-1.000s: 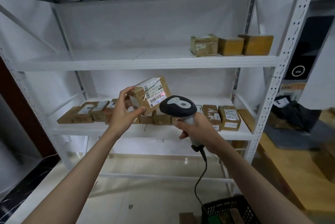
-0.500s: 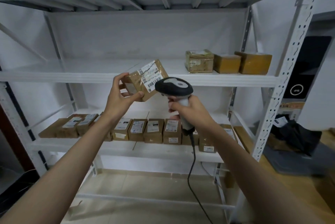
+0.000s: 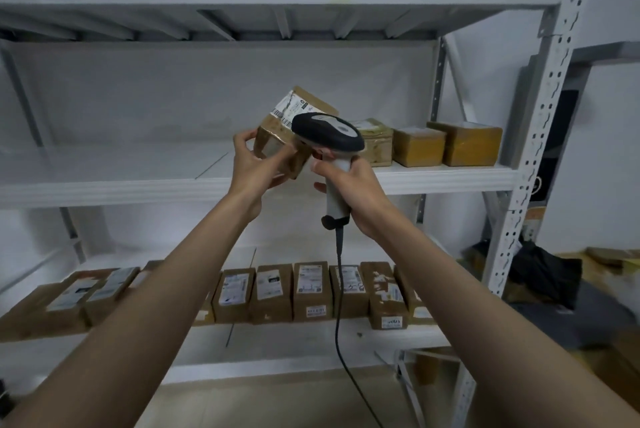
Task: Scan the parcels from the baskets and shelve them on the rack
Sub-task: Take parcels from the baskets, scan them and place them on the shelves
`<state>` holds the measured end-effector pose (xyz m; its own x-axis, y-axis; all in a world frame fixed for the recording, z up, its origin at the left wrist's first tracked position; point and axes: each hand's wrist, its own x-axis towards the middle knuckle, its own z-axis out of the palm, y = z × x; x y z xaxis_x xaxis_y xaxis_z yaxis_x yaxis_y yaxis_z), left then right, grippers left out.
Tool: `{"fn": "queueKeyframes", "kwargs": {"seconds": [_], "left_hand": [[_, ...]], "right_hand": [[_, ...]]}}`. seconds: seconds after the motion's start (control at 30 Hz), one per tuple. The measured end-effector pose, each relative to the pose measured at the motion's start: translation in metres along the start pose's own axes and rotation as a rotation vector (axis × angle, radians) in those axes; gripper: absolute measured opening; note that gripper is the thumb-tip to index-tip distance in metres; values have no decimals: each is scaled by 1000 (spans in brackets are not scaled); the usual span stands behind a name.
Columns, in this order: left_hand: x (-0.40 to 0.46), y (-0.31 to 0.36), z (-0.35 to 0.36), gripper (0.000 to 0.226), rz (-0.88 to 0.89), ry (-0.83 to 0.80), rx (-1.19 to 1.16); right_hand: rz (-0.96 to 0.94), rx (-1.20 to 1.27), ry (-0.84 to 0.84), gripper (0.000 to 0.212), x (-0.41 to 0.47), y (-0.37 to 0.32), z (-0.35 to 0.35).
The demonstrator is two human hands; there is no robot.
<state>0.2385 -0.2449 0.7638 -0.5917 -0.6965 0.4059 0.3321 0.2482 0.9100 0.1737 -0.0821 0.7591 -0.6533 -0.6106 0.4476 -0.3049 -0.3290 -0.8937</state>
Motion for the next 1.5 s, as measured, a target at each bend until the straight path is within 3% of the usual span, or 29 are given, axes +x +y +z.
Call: {"fn": "queueKeyframes", "kwargs": {"seconds": [0.2, 0.57, 0.7, 0.97, 1.1, 1.27, 1.5], "left_hand": [[56, -13, 17, 72, -85, -26, 38], [129, -49, 20, 75, -99, -221, 480], [137, -52, 27, 95, -123, -256, 562], [141, -61, 36, 99, -150, -295, 670], [142, -60, 34, 83, -138, -282, 702], [129, -55, 27, 88, -125, -211, 692], [77, -46, 24, 54, 97, 14, 598]], "right_hand": [[9, -16, 79, 17, 52, 8, 2], [121, -89, 133, 9, 125, 36, -5], [159, -93, 163, 17, 140, 42, -3], [197, -56, 162, 30, 144, 39, -6], [200, -66, 130, 26, 132, 36, -5], [182, -80, 69, 20, 108, 29, -10], [192, -14, 29, 18, 54, 17, -24]]}}
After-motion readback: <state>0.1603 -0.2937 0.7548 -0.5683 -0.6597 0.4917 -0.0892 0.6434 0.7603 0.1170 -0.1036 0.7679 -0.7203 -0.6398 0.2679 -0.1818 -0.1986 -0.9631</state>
